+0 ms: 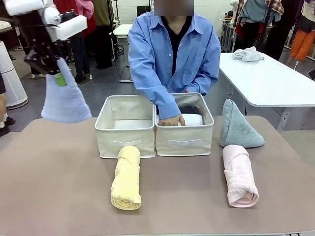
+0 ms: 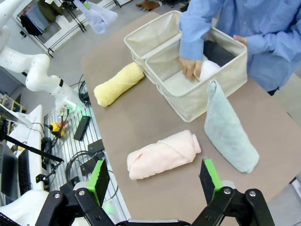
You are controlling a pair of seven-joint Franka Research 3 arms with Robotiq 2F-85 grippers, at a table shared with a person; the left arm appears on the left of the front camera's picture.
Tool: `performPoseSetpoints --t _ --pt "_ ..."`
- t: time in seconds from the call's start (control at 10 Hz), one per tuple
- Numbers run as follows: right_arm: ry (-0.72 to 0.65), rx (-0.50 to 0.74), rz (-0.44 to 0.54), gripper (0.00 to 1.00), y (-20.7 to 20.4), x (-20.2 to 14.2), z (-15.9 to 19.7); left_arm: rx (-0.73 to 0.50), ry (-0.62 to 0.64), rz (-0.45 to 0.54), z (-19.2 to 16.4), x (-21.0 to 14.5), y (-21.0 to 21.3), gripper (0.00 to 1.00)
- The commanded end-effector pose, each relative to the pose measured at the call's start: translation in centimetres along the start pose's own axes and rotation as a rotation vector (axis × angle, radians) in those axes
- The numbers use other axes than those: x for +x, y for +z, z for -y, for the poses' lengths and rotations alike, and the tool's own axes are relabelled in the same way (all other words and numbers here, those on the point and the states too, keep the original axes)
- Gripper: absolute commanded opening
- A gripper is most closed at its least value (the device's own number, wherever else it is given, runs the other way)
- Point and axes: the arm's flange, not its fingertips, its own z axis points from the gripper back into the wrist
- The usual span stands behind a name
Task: Sort the towels based on their folding style.
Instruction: Pick up one triangle-folded towel and place it in the left Fabric basket.
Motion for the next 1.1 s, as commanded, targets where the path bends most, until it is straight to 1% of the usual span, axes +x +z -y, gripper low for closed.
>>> performPoseSetpoints --t 0.0,0.2,0.4,0.5,0.6,0.8,0.9,1.0 --pt "0.016 0.009 0.004 1.0 -0.1 -0.4 -0.2 0.03 0.003 -0.02 -2.5 2.2 0.2 0.18" --pt "0.016 0.009 0.004 1.0 -0.1 -0.4 -0.2 0.031 -0.024 -0.016 -5.0 4.8 -0.3 0.18" --pt "0.016 0.009 0.004 1.0 -0.1 -0.4 -0.2 0.021 -0.034 -0.017 -7.3 6.4 -1.3 0.18" --pt "0.016 0.009 0.004 1.0 -0.1 -0.4 -0.2 -0.001 -0.036 -0.011 -7.9 6.7 -1.6 0.18" --pt "0.016 0.009 0.004 1.0 -0.1 -0.4 -0.2 0.016 -0.053 0.006 -5.8 5.9 -1.8 0.18" --pt "0.016 0.009 0.004 1.0 -0.1 -0.4 -0.2 0.016 -0.053 0.006 -5.8 5.9 -1.8 0.18" --pt "0.016 0.009 0.004 1.0 -0.1 -0.4 -0.2 0.003 -0.056 0.012 -7.0 6.3 -2.5 0.18" --pt "0.016 0.009 0.004 1.0 -0.1 -0.4 -0.2 0.015 -0.047 0.017 -8.3 7.6 -3.7 0.18"
